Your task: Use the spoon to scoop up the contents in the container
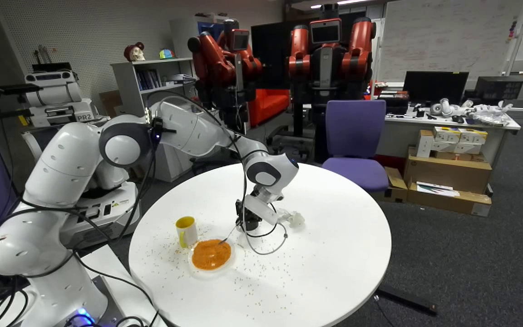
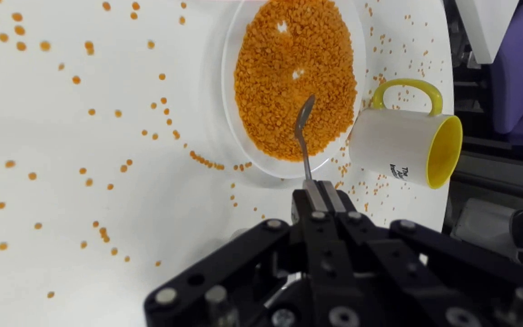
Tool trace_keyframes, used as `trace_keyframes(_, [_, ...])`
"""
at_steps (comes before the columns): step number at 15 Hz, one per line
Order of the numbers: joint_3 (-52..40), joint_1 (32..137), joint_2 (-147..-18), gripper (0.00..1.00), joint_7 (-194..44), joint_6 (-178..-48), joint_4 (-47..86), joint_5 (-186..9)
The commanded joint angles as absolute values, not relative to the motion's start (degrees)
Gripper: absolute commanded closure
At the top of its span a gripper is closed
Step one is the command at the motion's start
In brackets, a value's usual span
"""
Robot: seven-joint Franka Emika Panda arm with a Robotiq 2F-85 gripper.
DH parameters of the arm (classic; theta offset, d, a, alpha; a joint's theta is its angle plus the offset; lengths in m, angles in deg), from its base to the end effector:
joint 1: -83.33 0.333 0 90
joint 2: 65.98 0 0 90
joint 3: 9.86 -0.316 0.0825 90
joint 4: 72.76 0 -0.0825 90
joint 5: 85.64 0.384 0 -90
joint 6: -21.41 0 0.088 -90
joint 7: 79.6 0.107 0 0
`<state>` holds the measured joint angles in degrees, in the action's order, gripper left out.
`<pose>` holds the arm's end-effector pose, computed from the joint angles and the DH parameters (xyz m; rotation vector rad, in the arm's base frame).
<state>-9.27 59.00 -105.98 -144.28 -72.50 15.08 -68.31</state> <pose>0.5899 -0.2402 0.2172 -2.4092 -0.7202 0.2864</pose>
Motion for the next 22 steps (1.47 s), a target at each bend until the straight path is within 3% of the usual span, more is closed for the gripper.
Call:
trace_keyframes(1, [-7.9,60.86,-96.7,1.0,-145.43,-82.9,28.01,-68.36])
trace_keyframes(8, [-7.28,61.04,-89.33,1.0,-144.08,-100.21,41.73,-65.5])
trace_keyframes(22, [-4.76,58.08,-89.3,1.0,-146.5,-98.57,44.45,-56.91])
